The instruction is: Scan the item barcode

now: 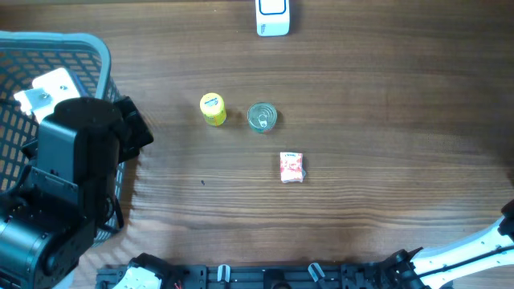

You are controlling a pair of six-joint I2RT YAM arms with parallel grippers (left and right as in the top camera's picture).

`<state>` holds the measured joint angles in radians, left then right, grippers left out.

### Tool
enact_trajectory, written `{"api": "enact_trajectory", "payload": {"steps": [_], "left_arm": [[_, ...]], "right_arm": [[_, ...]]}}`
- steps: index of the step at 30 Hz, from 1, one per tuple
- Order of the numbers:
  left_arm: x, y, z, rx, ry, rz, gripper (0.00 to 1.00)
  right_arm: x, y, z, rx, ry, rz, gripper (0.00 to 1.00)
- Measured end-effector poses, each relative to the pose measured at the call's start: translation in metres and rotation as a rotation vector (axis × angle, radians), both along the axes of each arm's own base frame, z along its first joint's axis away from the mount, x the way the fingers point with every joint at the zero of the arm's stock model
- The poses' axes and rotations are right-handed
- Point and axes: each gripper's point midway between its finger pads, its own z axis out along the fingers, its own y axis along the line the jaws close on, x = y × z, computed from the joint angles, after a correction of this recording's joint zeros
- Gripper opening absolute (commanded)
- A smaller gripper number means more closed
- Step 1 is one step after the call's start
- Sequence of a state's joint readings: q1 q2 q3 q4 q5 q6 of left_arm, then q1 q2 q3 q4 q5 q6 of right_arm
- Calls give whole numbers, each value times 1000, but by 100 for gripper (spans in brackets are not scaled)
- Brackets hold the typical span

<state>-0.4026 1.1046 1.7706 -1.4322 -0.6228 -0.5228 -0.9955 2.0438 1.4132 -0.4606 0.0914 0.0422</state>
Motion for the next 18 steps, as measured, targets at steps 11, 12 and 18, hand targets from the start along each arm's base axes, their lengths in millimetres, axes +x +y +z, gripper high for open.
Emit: {"api": "enact_trajectory", "payload": {"steps": [11,12,18], "left_arm": [[0,0,0,0,0,0,100],[0,0,0,0,0,0,100],[0,0,0,0,0,0,100]], "right_arm": [[54,37,50,26,-191,175,100],[64,44,69,-7,-216,205,100],[118,110,163,-136,-350,400,100]]}}
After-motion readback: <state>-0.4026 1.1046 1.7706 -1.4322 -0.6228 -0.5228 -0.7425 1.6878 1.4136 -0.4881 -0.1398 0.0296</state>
